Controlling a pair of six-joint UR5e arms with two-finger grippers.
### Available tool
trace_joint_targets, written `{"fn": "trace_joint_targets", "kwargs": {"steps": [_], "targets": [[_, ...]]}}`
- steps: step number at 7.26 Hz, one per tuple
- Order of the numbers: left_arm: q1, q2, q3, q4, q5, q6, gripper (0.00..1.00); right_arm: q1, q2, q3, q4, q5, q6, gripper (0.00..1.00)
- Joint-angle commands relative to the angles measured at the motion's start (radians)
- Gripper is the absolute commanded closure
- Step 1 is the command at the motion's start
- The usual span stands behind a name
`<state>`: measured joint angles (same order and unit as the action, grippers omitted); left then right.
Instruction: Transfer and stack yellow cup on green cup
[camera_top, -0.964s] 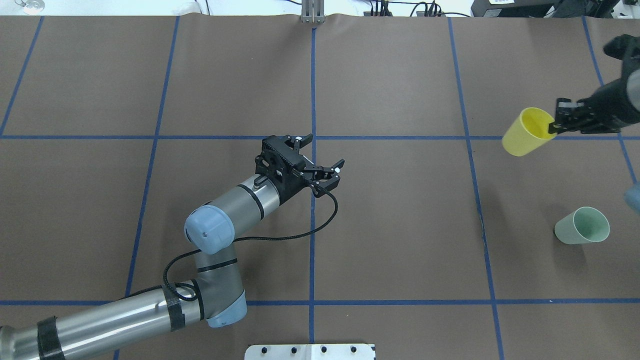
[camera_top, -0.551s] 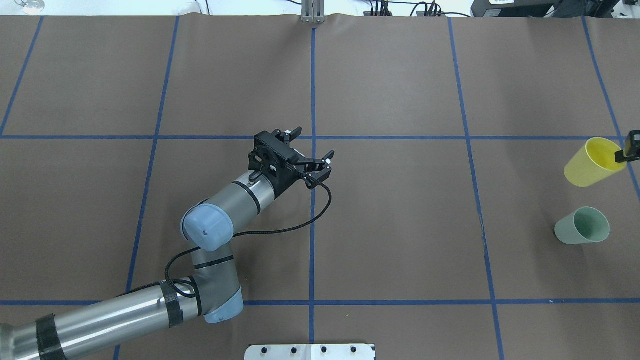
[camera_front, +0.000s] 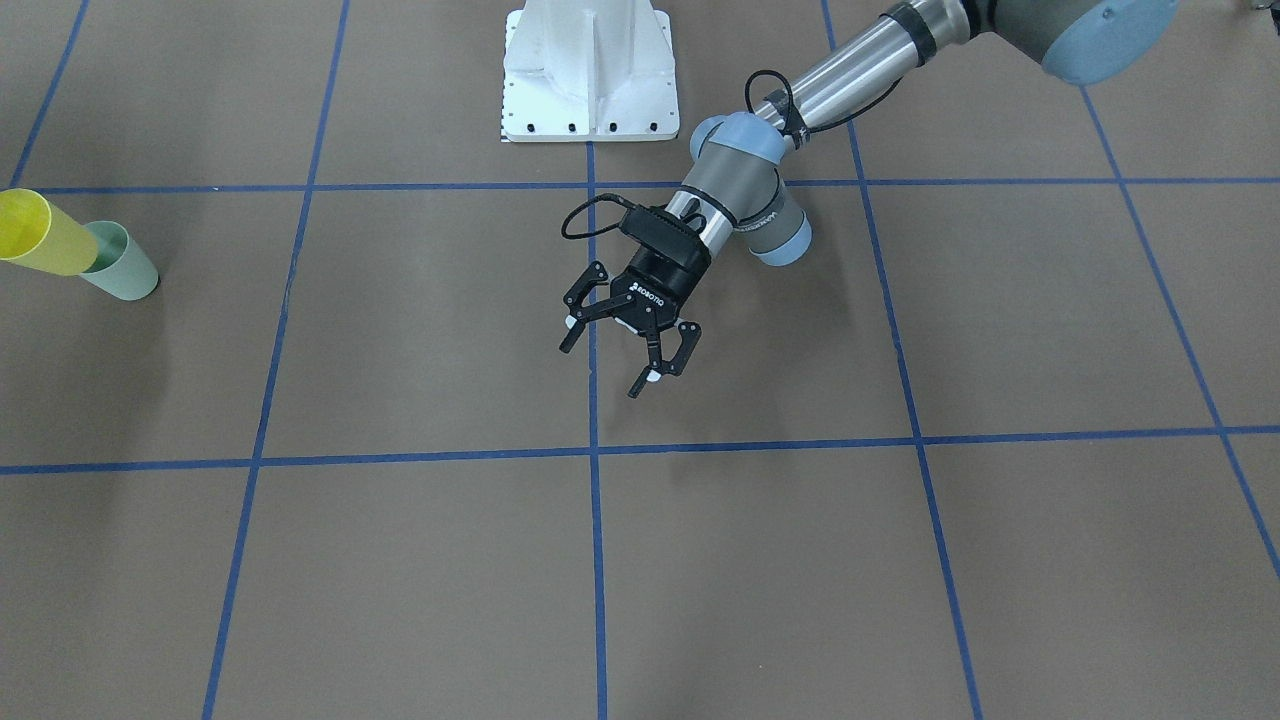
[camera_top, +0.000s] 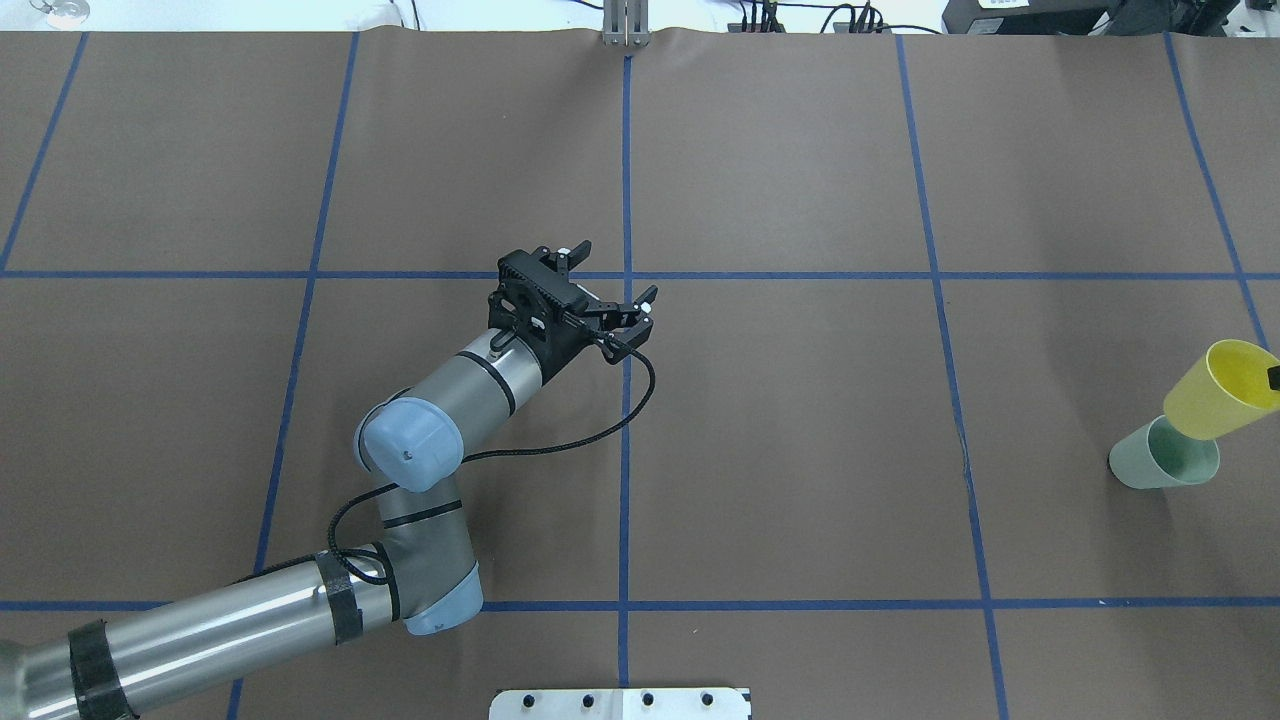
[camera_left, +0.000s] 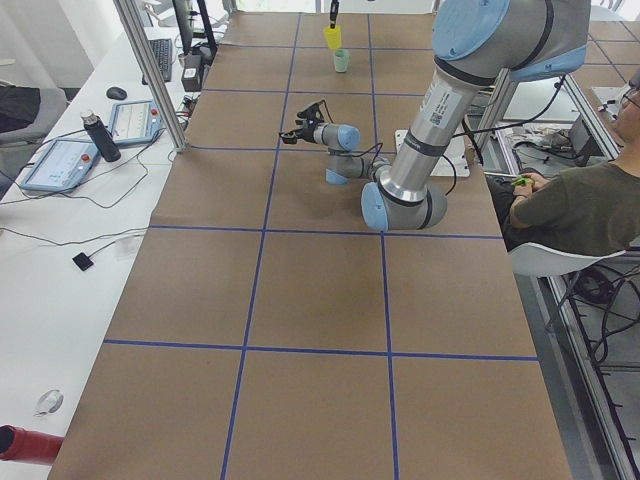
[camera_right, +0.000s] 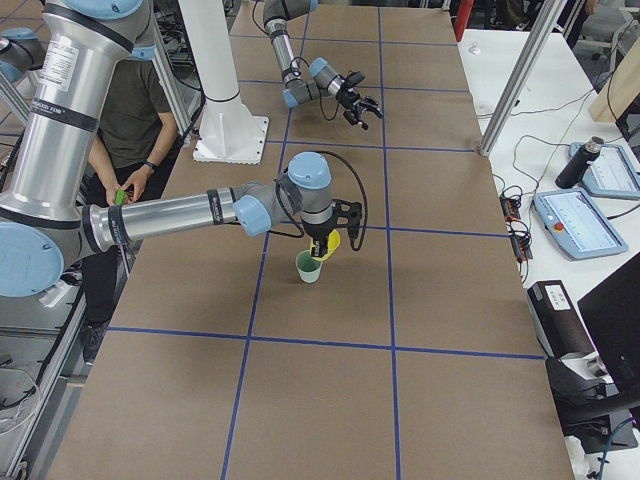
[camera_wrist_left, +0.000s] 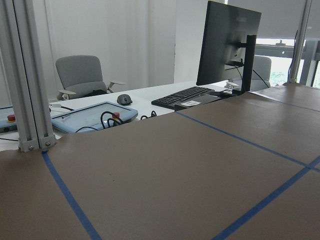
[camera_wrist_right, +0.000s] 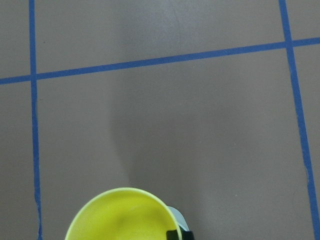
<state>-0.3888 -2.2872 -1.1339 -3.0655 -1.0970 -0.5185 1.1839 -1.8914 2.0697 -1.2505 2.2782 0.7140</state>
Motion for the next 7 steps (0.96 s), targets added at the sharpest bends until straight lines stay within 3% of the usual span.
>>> {"fn": "trace_joint_targets", "kwargs": {"steps": [1, 7], "targets": [[-0.001, 0.0, 0.0, 0.001, 0.0, -0.002, 0.01, -0.03, -0.003, 0.0, -0.001, -0.005, 0.007, 1.0], [0.001, -0.001, 0.0, 0.001, 0.0, -0.002, 0.01, -0.043, -0.008, -0.023, -0.001, -0.003, 0.007, 1.0]]}}
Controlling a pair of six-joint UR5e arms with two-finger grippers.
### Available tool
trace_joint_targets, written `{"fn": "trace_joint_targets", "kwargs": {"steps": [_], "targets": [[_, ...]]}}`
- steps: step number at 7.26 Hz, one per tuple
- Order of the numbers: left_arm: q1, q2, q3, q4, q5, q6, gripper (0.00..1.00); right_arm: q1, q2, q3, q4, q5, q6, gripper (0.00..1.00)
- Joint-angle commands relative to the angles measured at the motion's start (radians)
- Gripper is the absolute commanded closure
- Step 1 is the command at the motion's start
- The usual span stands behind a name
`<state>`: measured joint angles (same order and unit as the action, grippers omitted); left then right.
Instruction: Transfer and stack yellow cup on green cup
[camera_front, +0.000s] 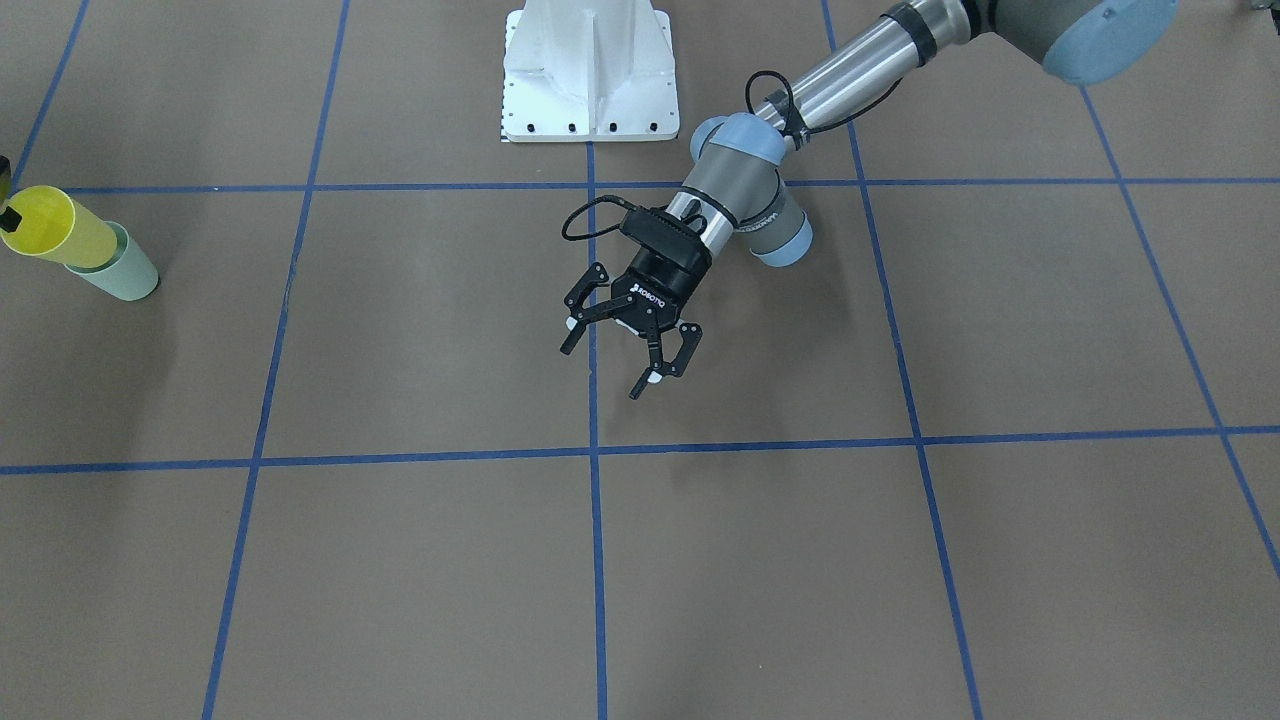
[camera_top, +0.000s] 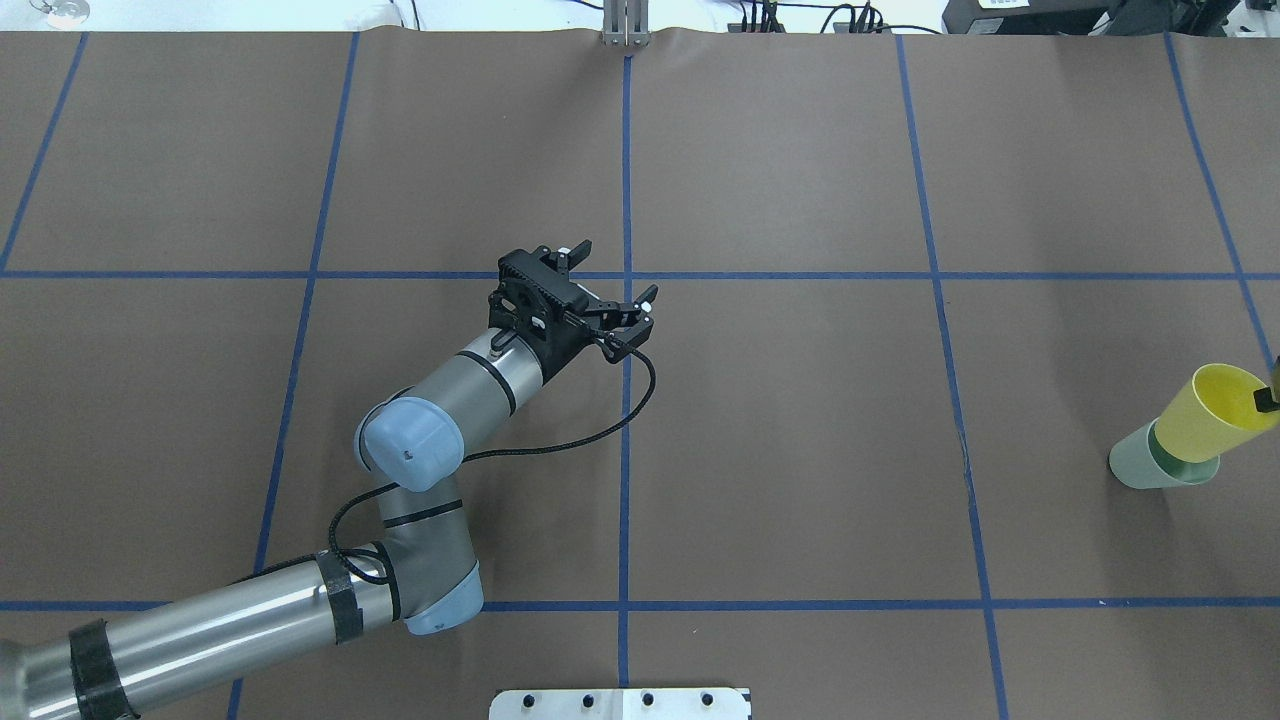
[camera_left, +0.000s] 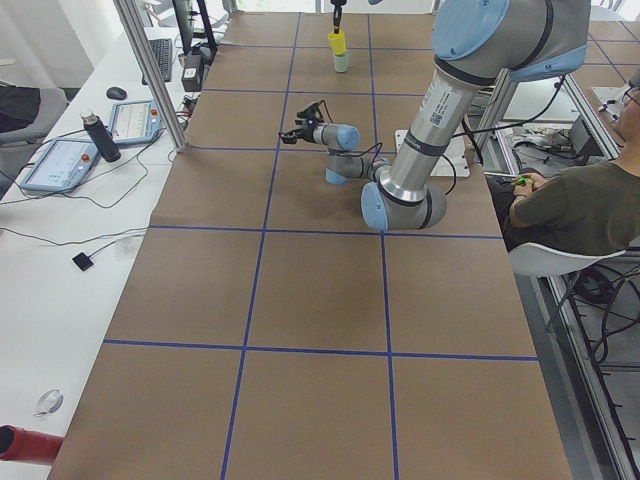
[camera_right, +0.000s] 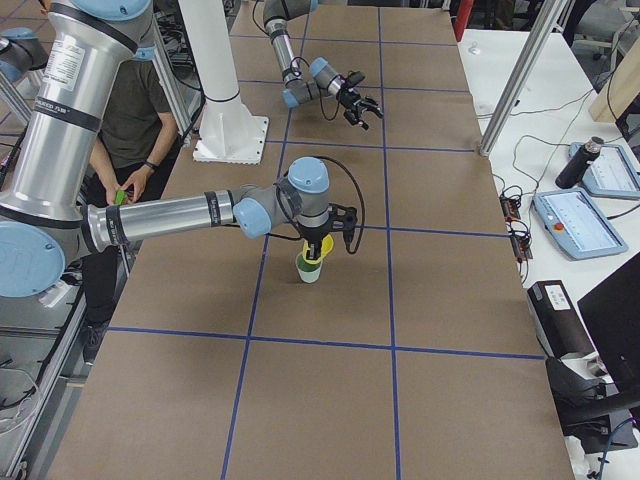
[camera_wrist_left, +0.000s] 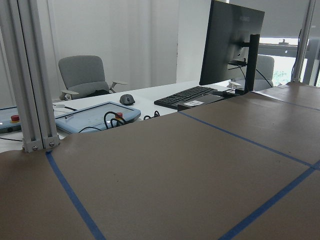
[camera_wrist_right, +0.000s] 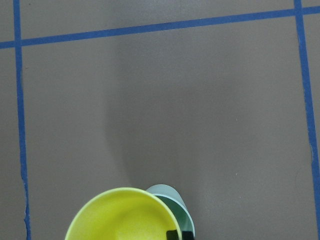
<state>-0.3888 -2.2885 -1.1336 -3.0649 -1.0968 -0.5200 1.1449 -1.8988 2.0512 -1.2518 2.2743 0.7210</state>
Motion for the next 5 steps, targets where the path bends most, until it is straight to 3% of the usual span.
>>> {"fn": "trace_joint_targets", "kwargs": {"steps": [1, 2, 3, 4, 5], "targets": [[0.001, 0.0, 0.0, 0.0, 0.0, 0.0, 0.01, -0.005, 0.0, -0.008, 0.0, 0.001, 0.0, 1.0], [0.001, 0.0, 0.0, 0.0, 0.0, 0.0, 0.01, -0.005, 0.0, -0.008, 0.0, 0.002, 0.0, 1.0], [0.001, 0.0, 0.0, 0.0, 0.0, 0.0, 0.01, -0.008, 0.0, -0.008, 0.0, 0.002, 0.0, 0.78], [0.001, 0.0, 0.0, 0.0, 0.0, 0.0, 0.01, -0.01, 0.001, -0.008, 0.0, 0.002, 0.002, 0.11], [0.001, 0.0, 0.0, 0.0, 0.0, 0.0, 0.01, -0.01, 0.001, -0.008, 0.0, 0.002, 0.003, 0.0]]}}
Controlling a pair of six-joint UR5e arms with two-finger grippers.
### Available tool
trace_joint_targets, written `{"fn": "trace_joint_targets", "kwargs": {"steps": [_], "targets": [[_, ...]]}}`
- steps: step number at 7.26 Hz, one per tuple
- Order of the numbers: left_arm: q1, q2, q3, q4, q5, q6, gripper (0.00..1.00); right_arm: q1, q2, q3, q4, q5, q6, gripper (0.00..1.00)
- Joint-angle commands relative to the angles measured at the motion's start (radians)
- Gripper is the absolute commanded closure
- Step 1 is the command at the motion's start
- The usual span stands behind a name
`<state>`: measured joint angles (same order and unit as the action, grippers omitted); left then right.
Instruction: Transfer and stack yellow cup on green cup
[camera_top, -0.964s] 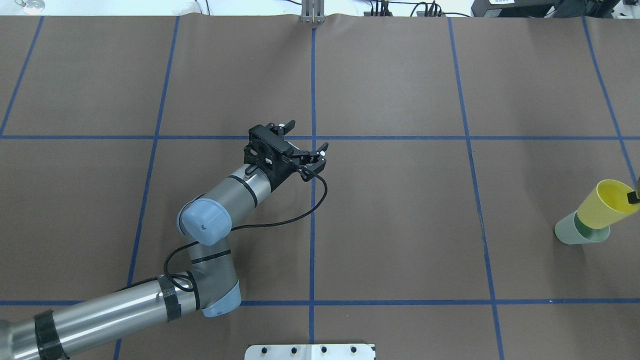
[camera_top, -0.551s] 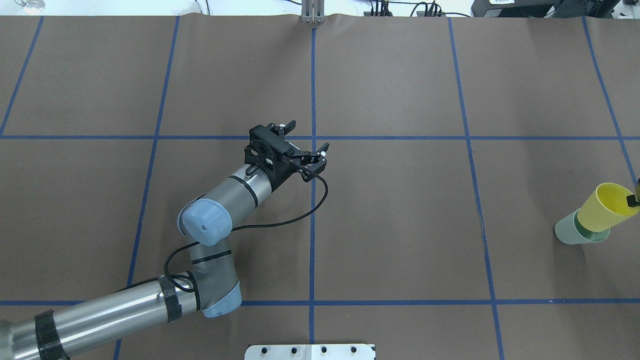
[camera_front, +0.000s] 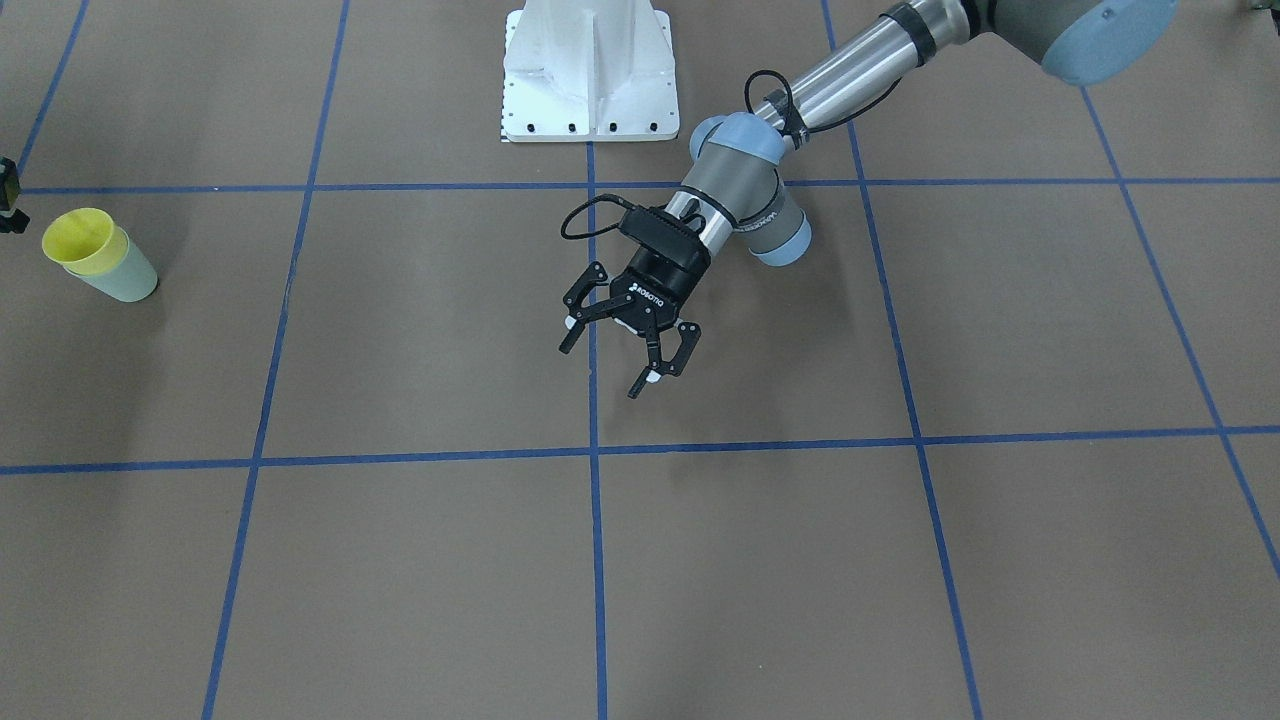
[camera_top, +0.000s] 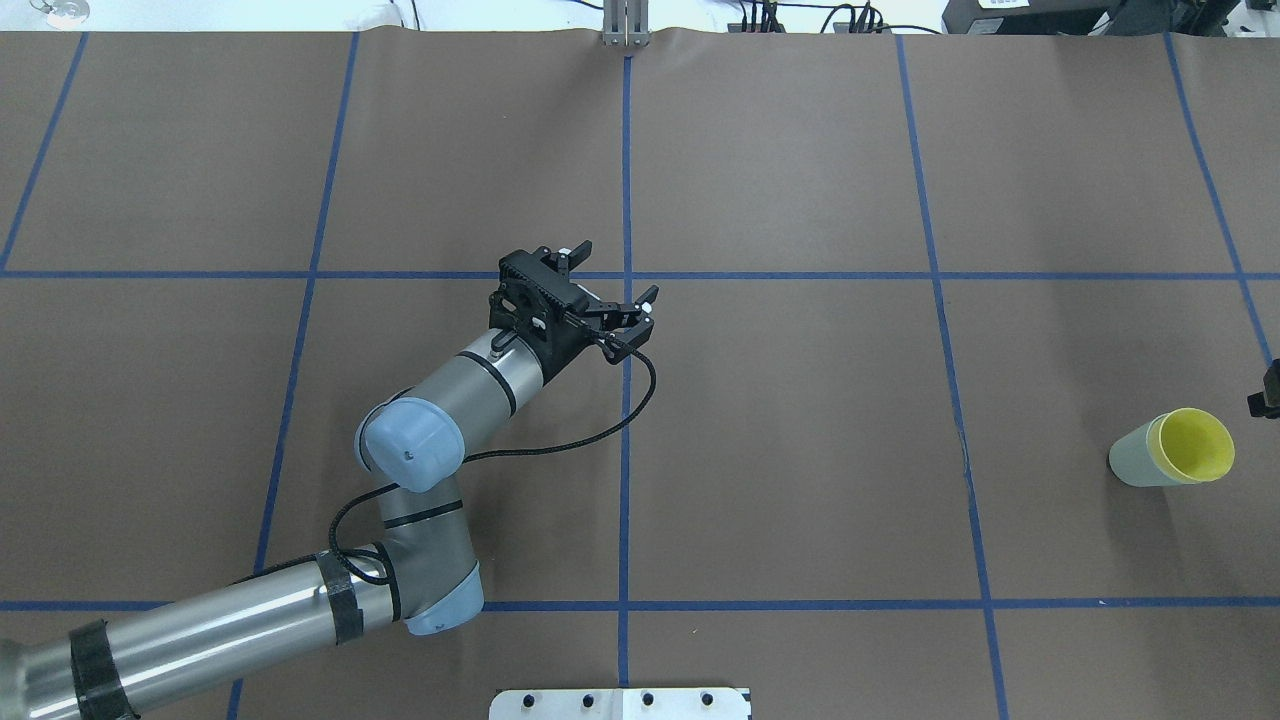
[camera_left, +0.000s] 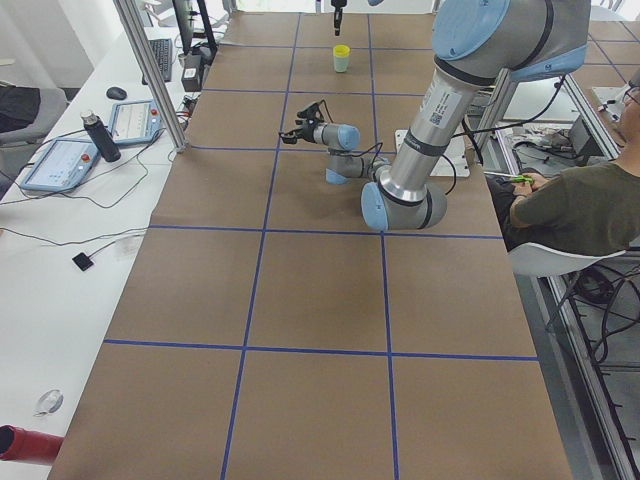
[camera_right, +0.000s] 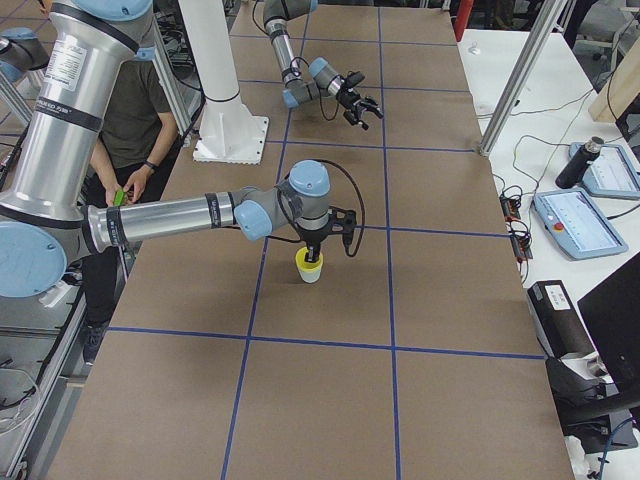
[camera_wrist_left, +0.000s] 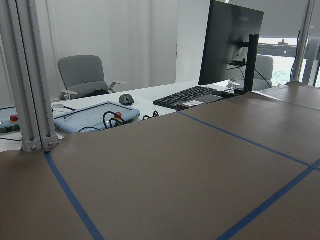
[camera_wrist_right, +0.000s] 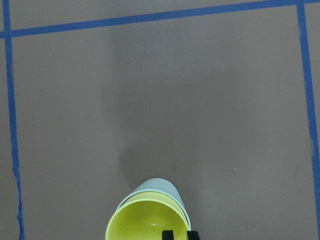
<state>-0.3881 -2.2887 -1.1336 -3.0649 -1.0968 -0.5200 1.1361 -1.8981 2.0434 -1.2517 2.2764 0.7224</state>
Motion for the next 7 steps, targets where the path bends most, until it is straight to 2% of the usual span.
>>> {"fn": "trace_joint_targets", "kwargs": {"steps": [1, 2, 3, 5, 7], "targets": [[-0.003, 0.003, 0.0, -0.002, 0.0, 0.0, 0.01, -0.001, 0.002, 0.001, 0.003, 0.0, 0.002, 0.0], [-0.026, 0.032, 0.0, 0.0, -0.001, -0.027, 0.01, 0.001, 0.017, 0.004, 0.006, -0.003, 0.002, 0.0], [-0.072, 0.09, 0.002, 0.029, -0.053, -0.184, 0.01, 0.001, 0.06, -0.008, 0.008, -0.018, -0.006, 0.0], [-0.235, 0.138, 0.002, 0.111, -0.319, -0.236, 0.01, 0.001, 0.161, -0.066, 0.008, -0.079, -0.008, 0.0], [-0.395, 0.146, 0.002, 0.31, -0.534, -0.245, 0.01, 0.03, 0.267, -0.136, -0.001, -0.074, -0.011, 0.0]]}}
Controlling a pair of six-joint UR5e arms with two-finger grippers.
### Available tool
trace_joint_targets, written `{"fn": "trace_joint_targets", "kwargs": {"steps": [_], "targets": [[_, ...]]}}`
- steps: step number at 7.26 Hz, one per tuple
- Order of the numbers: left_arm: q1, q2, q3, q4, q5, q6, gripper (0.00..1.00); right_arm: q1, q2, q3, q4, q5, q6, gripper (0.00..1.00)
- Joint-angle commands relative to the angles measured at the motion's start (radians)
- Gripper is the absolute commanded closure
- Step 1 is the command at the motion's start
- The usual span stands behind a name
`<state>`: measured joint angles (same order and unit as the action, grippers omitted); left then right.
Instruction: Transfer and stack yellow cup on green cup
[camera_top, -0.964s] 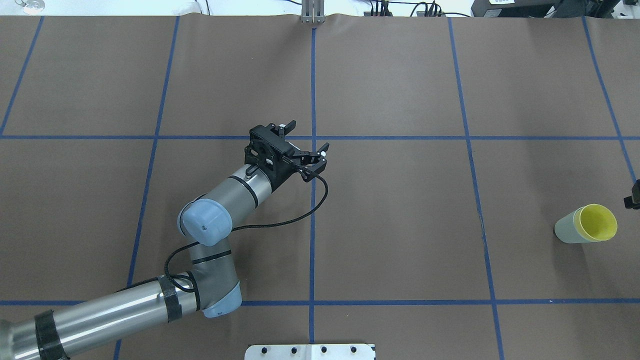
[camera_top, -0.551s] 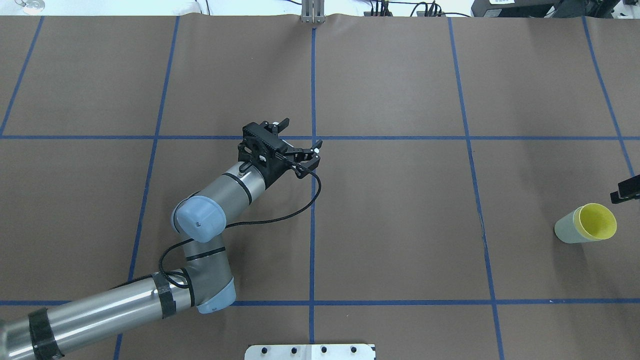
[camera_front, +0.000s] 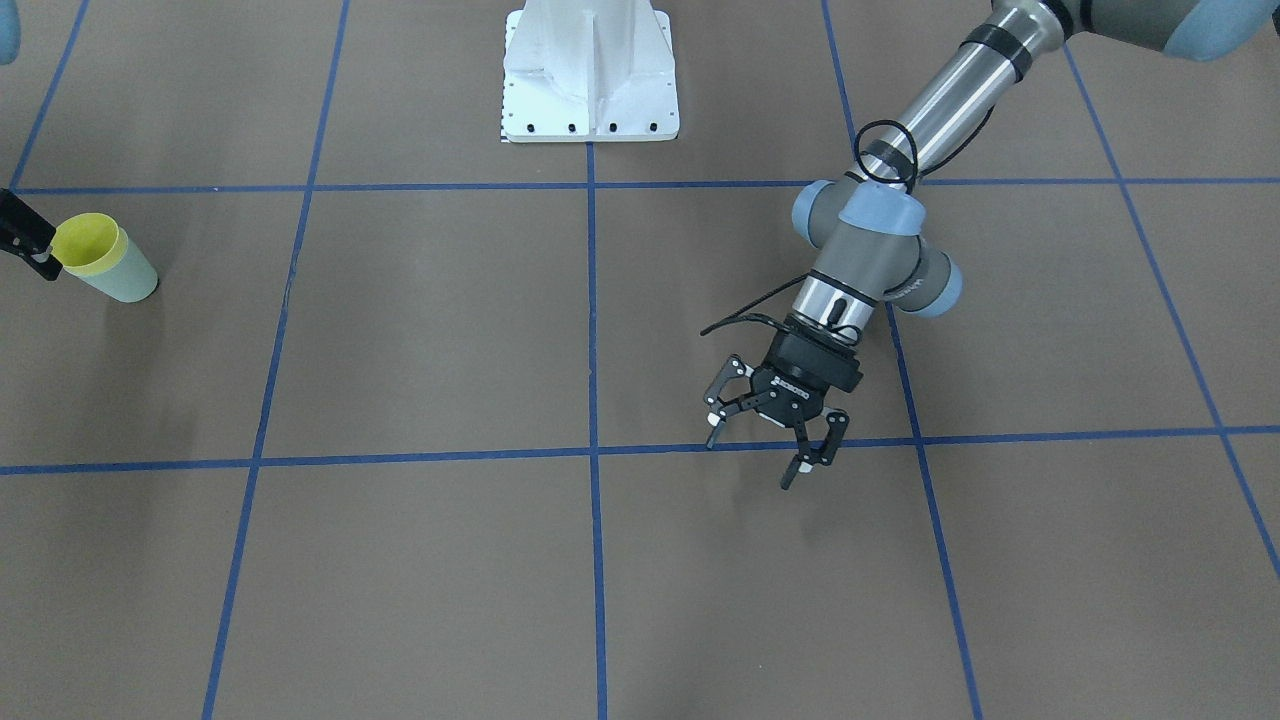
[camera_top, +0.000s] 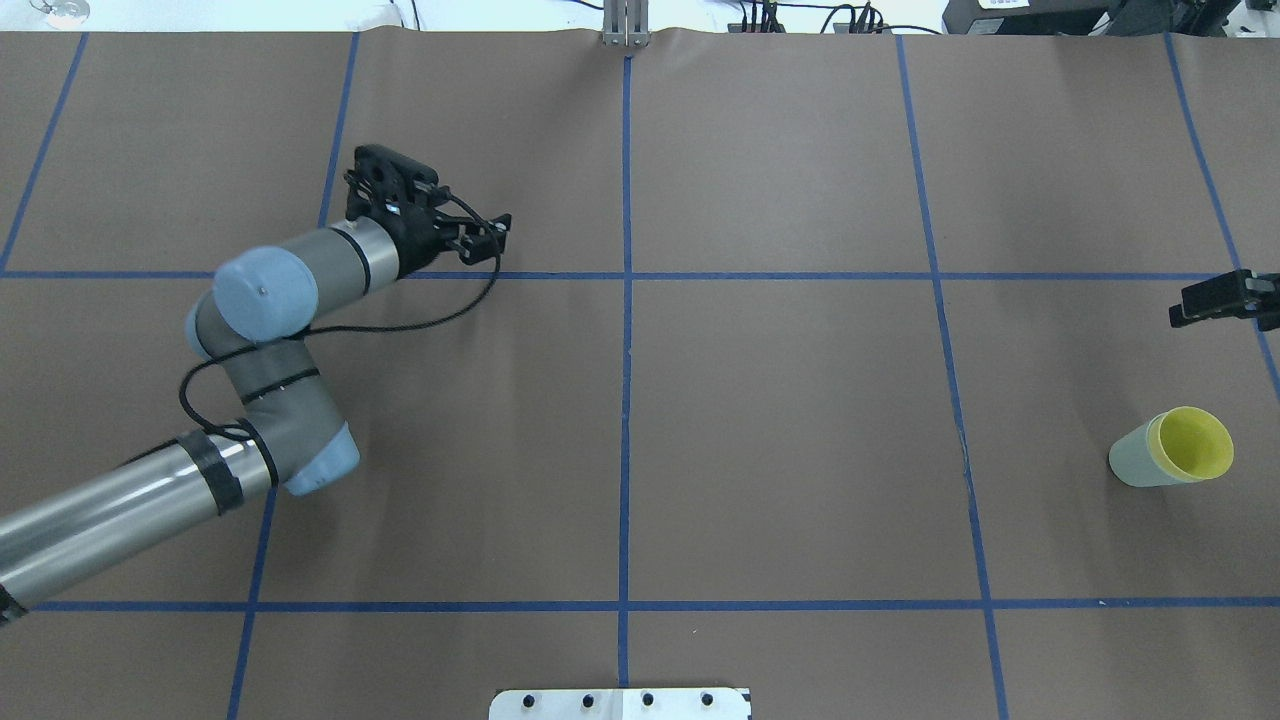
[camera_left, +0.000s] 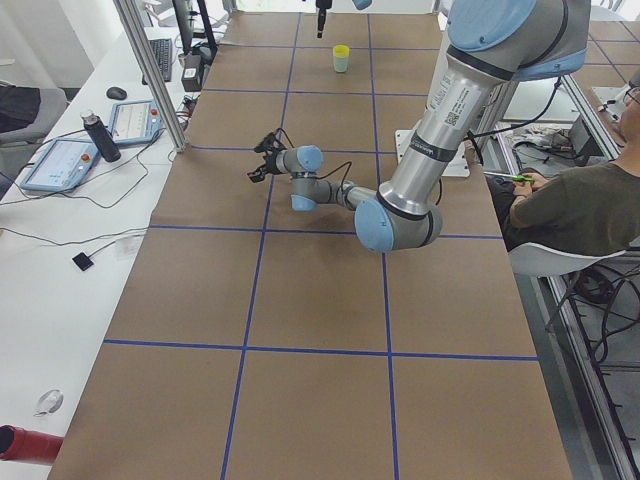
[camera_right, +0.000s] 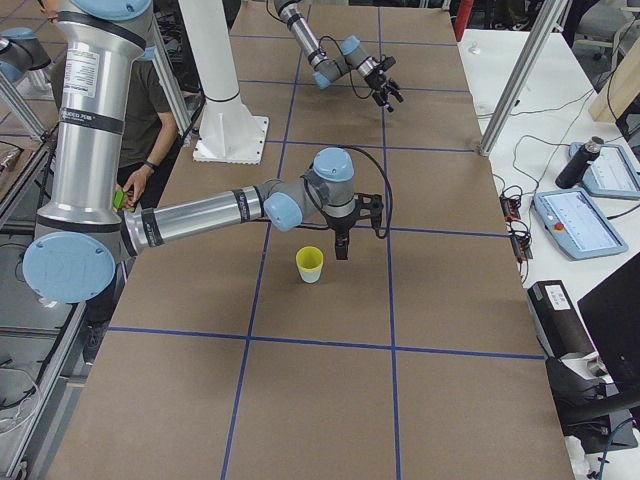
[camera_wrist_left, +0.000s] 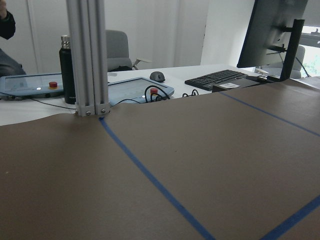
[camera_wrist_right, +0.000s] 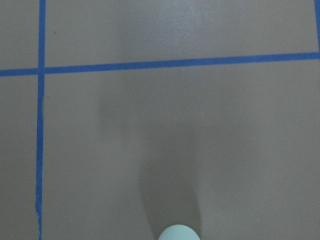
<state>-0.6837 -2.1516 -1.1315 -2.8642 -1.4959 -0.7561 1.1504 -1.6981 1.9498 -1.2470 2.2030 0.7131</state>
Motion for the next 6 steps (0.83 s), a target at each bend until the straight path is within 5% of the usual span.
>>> {"fn": "trace_joint_targets", "kwargs": {"steps": [1, 4, 6], "targets": [[-0.194, 0.019, -0.007, 0.22, -0.284, -0.008, 0.01, 0.028, 0.11, -0.089, -0.008, 0.001, -0.004, 0.0], [-0.42, 0.07, -0.146, 0.629, -0.64, 0.012, 0.01, 0.158, 0.242, -0.285, -0.026, 0.097, -0.147, 0.0], [-0.622, 0.114, -0.13, 0.677, -0.925, 0.221, 0.01, 0.234, 0.349, -0.319, -0.246, 0.133, -0.327, 0.0]]}}
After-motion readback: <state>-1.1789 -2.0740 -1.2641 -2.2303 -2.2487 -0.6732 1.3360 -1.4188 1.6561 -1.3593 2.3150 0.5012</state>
